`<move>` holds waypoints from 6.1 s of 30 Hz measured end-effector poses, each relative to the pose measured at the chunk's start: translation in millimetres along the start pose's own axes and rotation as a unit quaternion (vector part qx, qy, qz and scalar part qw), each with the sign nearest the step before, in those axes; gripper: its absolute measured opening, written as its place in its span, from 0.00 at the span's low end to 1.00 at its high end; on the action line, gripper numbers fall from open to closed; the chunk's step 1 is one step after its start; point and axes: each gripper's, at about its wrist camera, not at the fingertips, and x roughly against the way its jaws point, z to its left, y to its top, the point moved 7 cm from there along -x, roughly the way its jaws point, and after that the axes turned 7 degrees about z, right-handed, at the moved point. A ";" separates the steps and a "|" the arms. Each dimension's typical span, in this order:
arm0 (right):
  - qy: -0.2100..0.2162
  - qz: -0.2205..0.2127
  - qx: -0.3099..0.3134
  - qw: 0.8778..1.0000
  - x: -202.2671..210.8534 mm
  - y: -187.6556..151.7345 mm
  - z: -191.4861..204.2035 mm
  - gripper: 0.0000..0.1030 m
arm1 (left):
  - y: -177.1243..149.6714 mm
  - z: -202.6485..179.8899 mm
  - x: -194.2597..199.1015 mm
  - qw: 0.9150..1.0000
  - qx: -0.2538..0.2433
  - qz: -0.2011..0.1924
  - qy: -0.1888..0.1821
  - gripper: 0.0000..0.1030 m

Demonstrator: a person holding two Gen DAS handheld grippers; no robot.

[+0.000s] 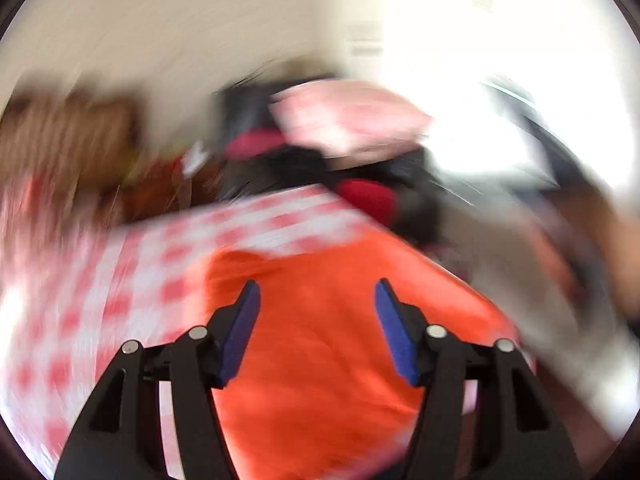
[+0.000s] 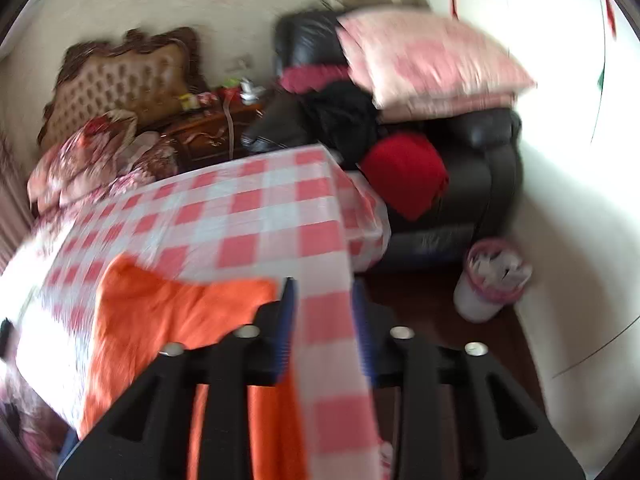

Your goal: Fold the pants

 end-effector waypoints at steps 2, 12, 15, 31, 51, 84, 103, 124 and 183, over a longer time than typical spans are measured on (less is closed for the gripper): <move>-0.007 -0.003 0.020 1.000 0.5 -30.0 29.7 0.73 | 14.6 51.8 -34.9 0.999 0.028 0.037 0.006 0.10; -0.059 0.053 0.003 0.997 -52.3 -99.2 32.7 0.70 | 16.7 99.1 -180.5 0.981 0.004 0.191 0.012 0.04; -0.067 0.045 0.012 0.997 -44.7 -94.3 31.1 0.70 | 29.5 86.1 -134.9 0.992 -0.003 0.129 0.006 0.20; -0.052 0.025 -0.041 0.998 -7.8 -94.5 19.4 0.83 | -72.4 34.9 -6.5 0.992 0.052 0.117 0.015 0.72; 0.046 0.079 -0.133 0.987 -44.0 -99.0 3.6 0.42 | -101.4 67.3 -39.4 0.943 0.212 0.220 -0.129 0.12; -0.106 0.004 -0.056 0.993 139.0 -106.9 64.3 0.84 | -50.4 -5.0 110.6 0.993 0.064 0.086 0.050 0.98; -0.103 0.020 -0.043 0.994 126.5 -111.3 65.2 0.84 | -53.2 -1.9 106.8 0.993 0.081 0.083 0.037 0.98; -0.096 0.022 -0.041 0.994 127.1 -111.8 68.1 0.84 | -54.1 -8.3 105.4 0.994 0.069 0.085 0.030 0.98; -0.096 0.023 -0.043 0.994 126.6 -112.4 66.5 0.84 | -53.8 -14.0 102.2 0.994 0.059 0.086 0.026 0.98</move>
